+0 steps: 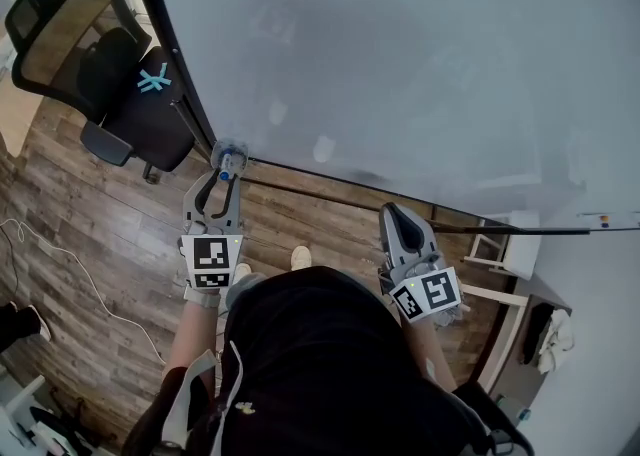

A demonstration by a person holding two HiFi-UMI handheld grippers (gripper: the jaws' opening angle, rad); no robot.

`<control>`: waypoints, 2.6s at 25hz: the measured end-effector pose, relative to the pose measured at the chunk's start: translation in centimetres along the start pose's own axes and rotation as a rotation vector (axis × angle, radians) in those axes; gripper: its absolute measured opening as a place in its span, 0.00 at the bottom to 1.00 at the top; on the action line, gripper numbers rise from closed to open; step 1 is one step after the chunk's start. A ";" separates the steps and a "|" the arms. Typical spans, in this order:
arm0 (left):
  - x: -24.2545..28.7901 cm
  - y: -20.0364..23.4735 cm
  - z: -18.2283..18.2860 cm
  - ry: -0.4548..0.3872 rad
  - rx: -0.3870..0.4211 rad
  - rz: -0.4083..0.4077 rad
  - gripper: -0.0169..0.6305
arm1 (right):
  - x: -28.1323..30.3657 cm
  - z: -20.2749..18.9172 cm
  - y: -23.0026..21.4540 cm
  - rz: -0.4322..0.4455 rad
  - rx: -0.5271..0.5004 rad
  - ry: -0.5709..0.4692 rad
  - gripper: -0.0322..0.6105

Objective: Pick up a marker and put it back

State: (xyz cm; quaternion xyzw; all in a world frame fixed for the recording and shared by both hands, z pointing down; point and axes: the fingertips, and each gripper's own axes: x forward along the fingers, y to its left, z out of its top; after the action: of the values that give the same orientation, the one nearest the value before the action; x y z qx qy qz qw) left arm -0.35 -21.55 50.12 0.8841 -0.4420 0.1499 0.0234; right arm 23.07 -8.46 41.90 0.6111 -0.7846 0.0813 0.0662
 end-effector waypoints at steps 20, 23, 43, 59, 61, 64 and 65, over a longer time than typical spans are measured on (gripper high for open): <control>-0.4 -0.1 2.3 0.038 0.148 0.089 0.14 | 0.1 -0.1 -1.2 0.051 0.045 -0.032 0.09; -0.9 -0.3 3.6 0.025 0.154 0.107 0.14 | 0.6 0.1 -1.2 0.088 0.052 -0.039 0.09; -9.4 -1.1 11.0 -0.119 0.074 0.274 0.14 | 3.7 3.5 4.0 0.402 0.032 -0.102 0.09; -18.8 2.5 7.7 -0.071 -0.008 0.447 0.14 | 5.7 4.2 14.0 0.626 0.005 -0.083 0.09; -20.0 3.0 7.2 -0.068 -0.013 0.466 0.14 | 5.8 4.3 15.3 0.648 -0.001 -0.078 0.09; -22.0 3.6 6.3 -0.060 -0.018 0.493 0.14 | 5.7 4.3 17.1 0.678 -0.010 -0.067 0.09; -22.5 3.7 6.1 -0.054 -0.024 0.501 0.14 | 5.6 4.2 17.6 0.687 -0.013 -0.063 0.09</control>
State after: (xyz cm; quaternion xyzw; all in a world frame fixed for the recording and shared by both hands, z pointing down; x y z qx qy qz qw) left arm -14.53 -7.45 37.56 0.7504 -0.6494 0.1222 -0.0160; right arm 4.58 -10.43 38.11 0.3130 -0.9467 0.0747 0.0146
